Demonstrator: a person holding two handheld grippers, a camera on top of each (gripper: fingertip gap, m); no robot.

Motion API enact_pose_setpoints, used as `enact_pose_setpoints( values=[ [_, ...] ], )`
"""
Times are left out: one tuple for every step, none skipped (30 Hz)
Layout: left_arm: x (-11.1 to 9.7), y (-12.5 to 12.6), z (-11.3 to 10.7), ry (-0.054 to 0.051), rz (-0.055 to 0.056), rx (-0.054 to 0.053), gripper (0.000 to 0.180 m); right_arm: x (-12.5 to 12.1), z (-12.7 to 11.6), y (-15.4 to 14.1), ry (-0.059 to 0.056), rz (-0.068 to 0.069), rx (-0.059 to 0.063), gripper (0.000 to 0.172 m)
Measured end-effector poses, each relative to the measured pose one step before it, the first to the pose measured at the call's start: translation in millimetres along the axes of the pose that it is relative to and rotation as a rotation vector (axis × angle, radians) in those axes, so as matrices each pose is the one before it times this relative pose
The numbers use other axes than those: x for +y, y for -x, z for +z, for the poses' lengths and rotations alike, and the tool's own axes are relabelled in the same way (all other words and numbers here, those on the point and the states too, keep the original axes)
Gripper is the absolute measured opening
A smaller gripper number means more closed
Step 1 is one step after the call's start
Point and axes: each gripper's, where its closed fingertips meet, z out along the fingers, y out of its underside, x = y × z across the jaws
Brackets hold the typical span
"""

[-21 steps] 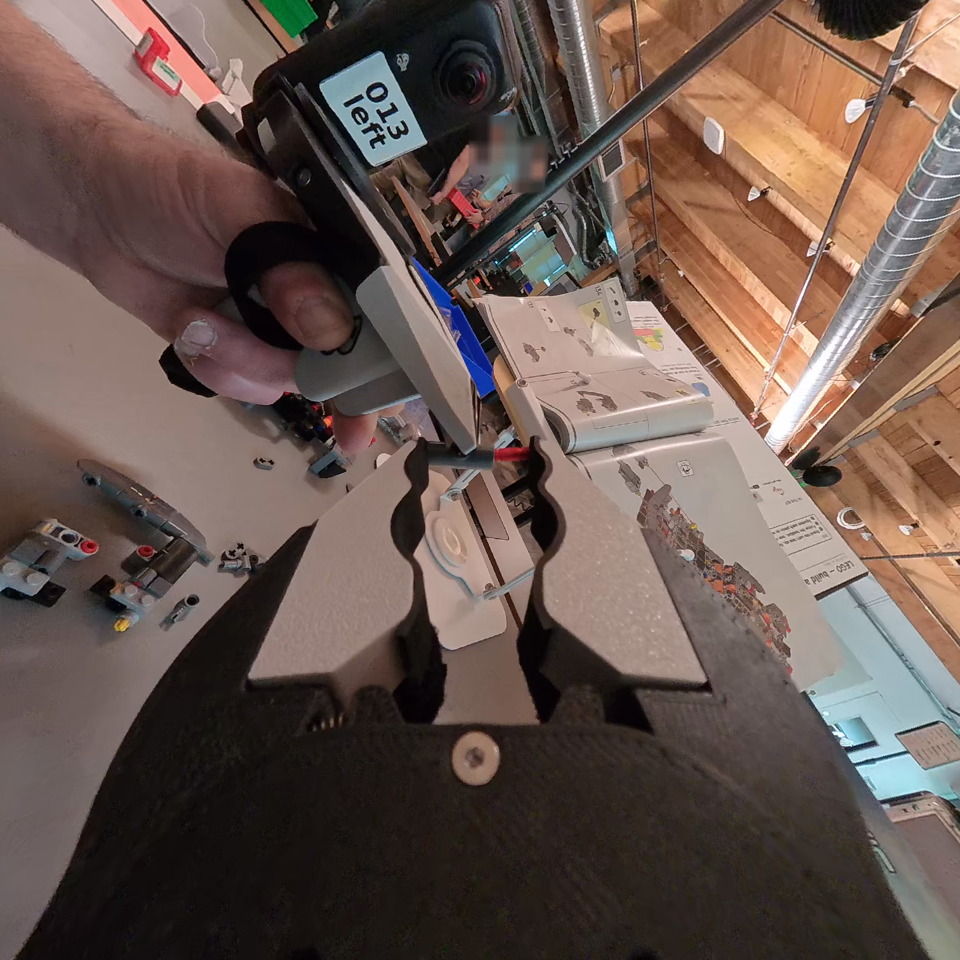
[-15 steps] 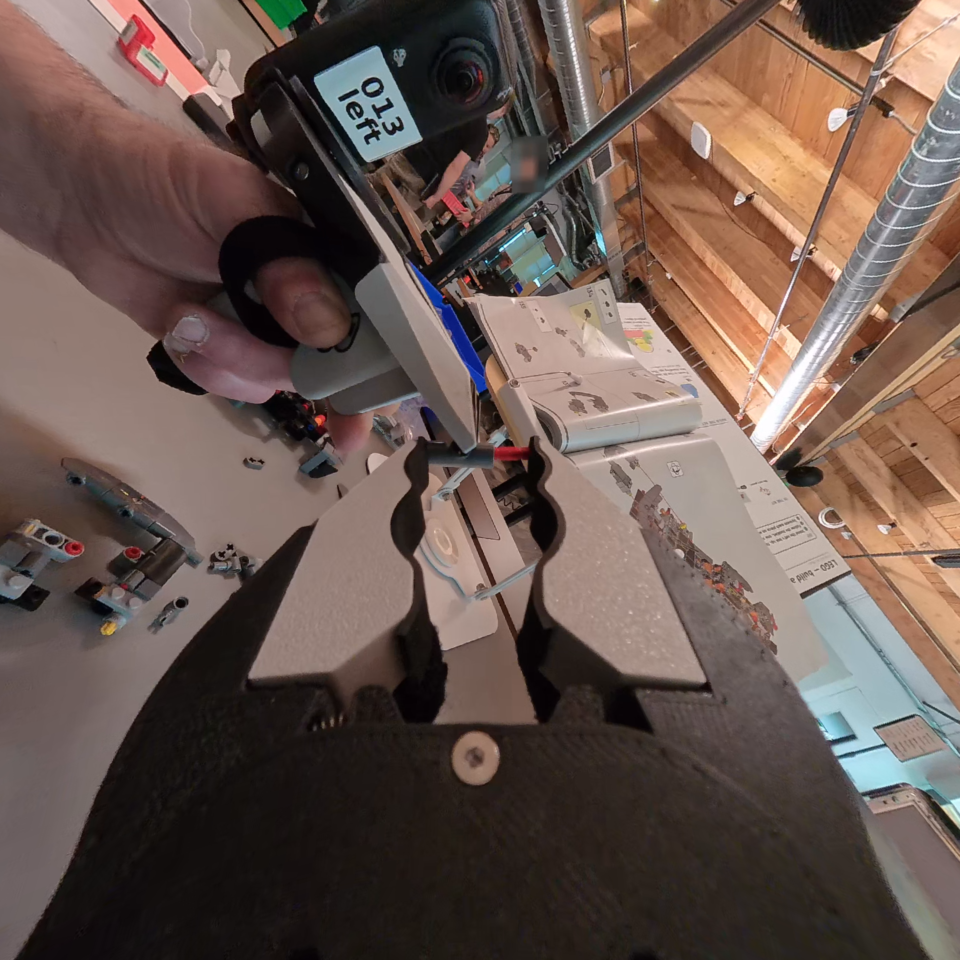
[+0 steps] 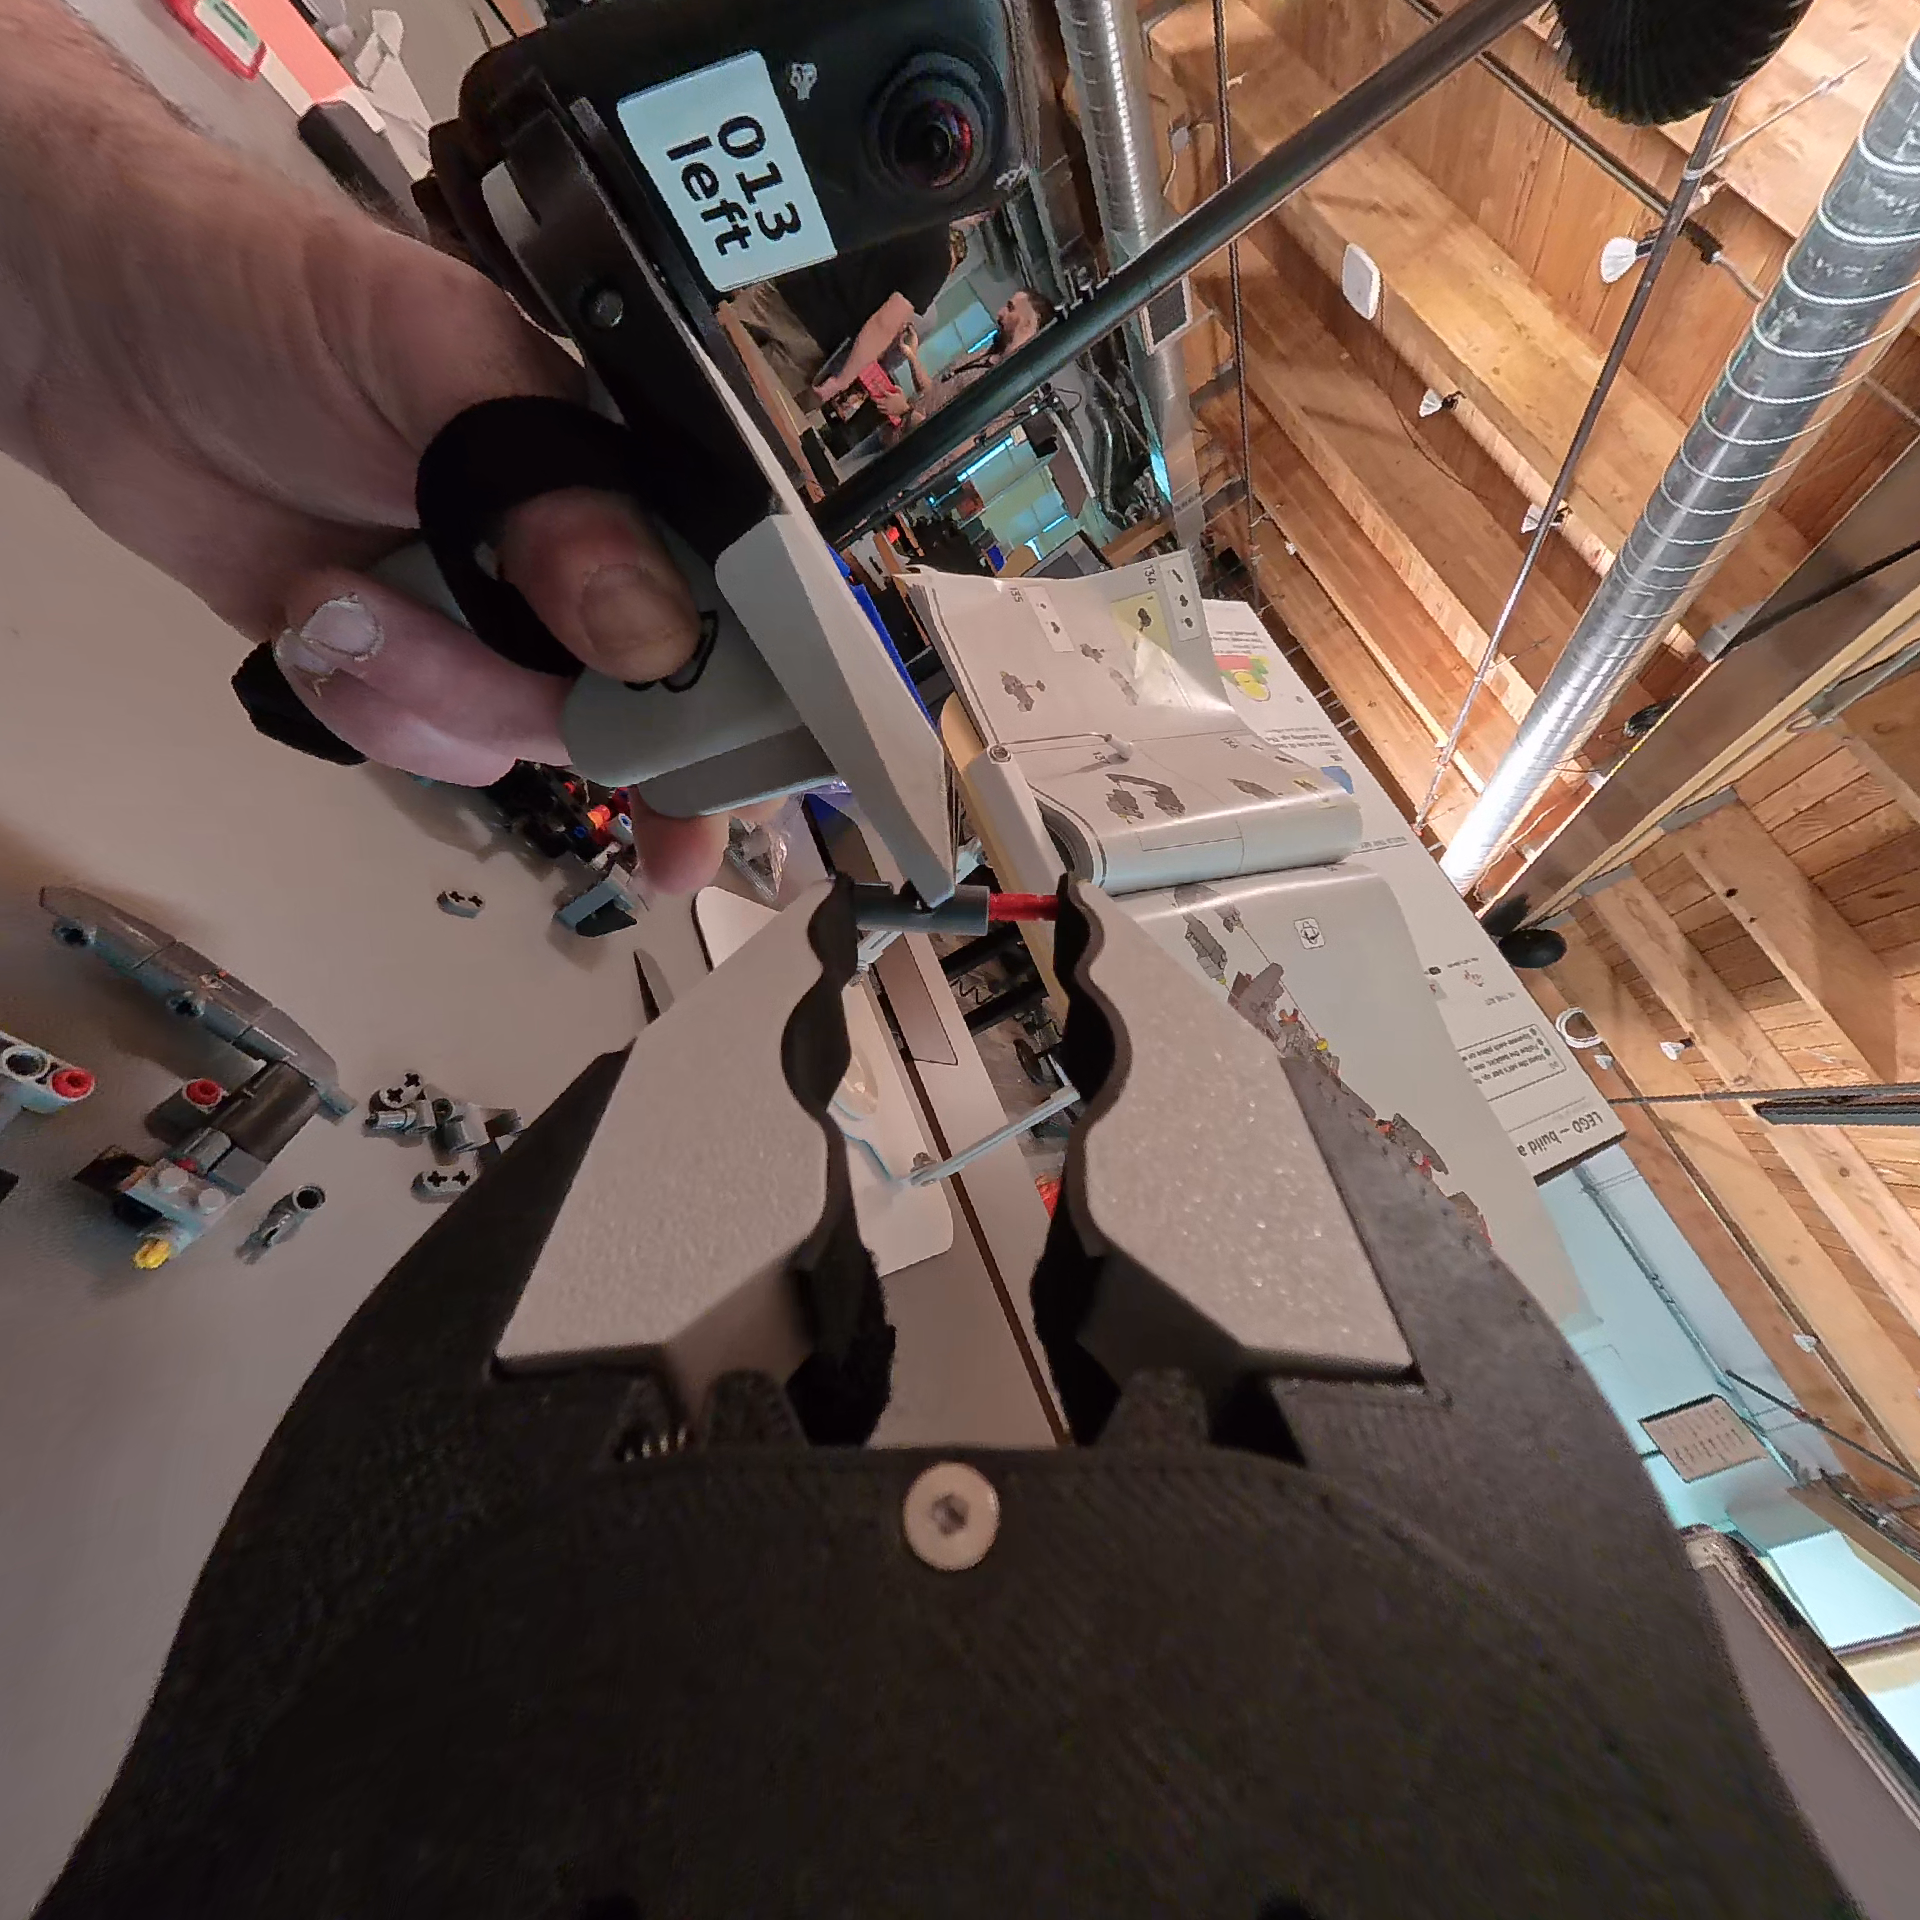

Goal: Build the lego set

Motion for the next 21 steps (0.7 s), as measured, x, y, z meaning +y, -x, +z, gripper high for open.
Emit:
enact_pose_setpoints(
  values=[
    [-0.13, 0.21, -0.05, -0.0001, -0.0005, -0.0009, 0.005, 0.08, 0.18, -0.12, 0.0006, 0.0008, 0.0014, 0.036],
    [0.13, 0.18, -0.12, 0.0002, -0.0003, -0.0011, 0.005, 0.02, 0.07, 0.05, 0.001, -0.0024, 0.0016, 0.036],
    [-0.19, -0.02, -0.1, -0.0018, -0.0032, 0.0007, 0.005, -0.03, 0.15, -0.25, 0.0009, -0.0034, 0.0035, 0.035],
    [-0.07, 0.4, -0.01, -0.0003, -0.0022, -0.0024, 0.005, 0.23, 0.18, -0.01, 0.0031, -0.0048, 0.0039, 0.035],
    [0.34, 0.41, -0.06, 0.0002, 0.0015, -0.0026, 0.004, 0.33, 0.3, 0.05, 0.0028, -0.0054, 0.0025, 0.035],
    [0.03, 0.31, 0.03, -0.0015, -0.0034, -0.0005, 0.005, 0.15, 0.1, -0.04, 0.001, -0.0019, 0.0028, 0.035],
    [-0.07, 0.08, 0.01, -0.0016, -0.0026, 0.0008, 0.005, 0.09, 0.18, -0.05, 0.0009, -0.0003, 0.0021, 0.035],
    [0.13, 0.24, -0.09, 0.0003, 0.0002, -0.0007, 0.005, 0.25, 0.18, 0.01, 0.0013, 0.0004, 0.0, 0.035],
    [-0.01, 0.16, -0.08, -0.0013, -0.0001, 0.0001, 0.004, -0.09, 0.11, -0.05, -0.0009, 0.0039, -0.0003, 0.035],
    [-0.33, -0.23, 0.12, -0.0022, -0.0036, 0.0014, 0.004, -0.31, -0.2, -0.31, -0.003, 0.0035, 0.0016, 0.035],
    [-0.08, -0.07, 0.01, -0.0002, 0.0016, -0.001, 0.004, -0.13, -0.08, -0.03, -0.0007, -0.0003, 0.0019, 0.035],
    [0.12, -0.03, -0.07, 0.0, 0.0017, -0.0002, 0.004, -0.08, 0.02, -0.03, 0.0008, -0.0038, 0.0017, 0.035],
    [-0.22, -0.05, -0.04, -0.0032, -0.0053, 0.0016, 0.004, -0.1, -0.01, -0.14, -0.0005, -0.002, 0.0027, 0.035],
    [-0.07, 0.22, -0.05, -0.0012, -0.0006, -0.0023, 0.004, 0.11, 0.11, -0.05, 0.0006, 0.0012, 0.0027, 0.035],
    [0.11, 0.17, -0.01, 0.0006, 0.0026, -0.0015, 0.004, 0.17, 0.09, 0.04, 0.0012, -0.0017, 0.0023, 0.035],
    [-0.02, 0.1, -0.01, -0.0012, -0.0022, 0.0008, 0.004, -0.12, 0.03, -0.14, 0.0, -0.001, 0.001, 0.035],
    [-0.29, -0.22, 0.06, -0.0032, -0.0028, 0.0015, 0.004, -0.16, -0.03, -0.17, -0.0008, 0.0047, 0.0004, 0.035],
    [-0.09, 0.12, 0.0, 0.0001, 0.0003, -0.0008, 0.004, -0.15, -0.01, -0.19, -0.001, 0.0028, 0.0019, 0.035],
    [-0.05, -0.05, -0.05, 0.0008, 0.0019, -0.0011, 0.004, -0.14, 0.0, -0.02, -0.0008, -0.0003, 0.0008, 0.035],
    [-0.15, -0.26, -0.09, -0.003, -0.0019, 0.0019, 0.004, -0.2, -0.15, -0.11, -0.0013, 0.0043, -0.0013, 0.035],
    [-0.25, -0.07, 0.01, -0.003, -0.0034, -0.0006, 0.004, -0.11, 0.09, -0.07, -0.0007, 0.0081, -0.0005, 0.036]
  ],
)
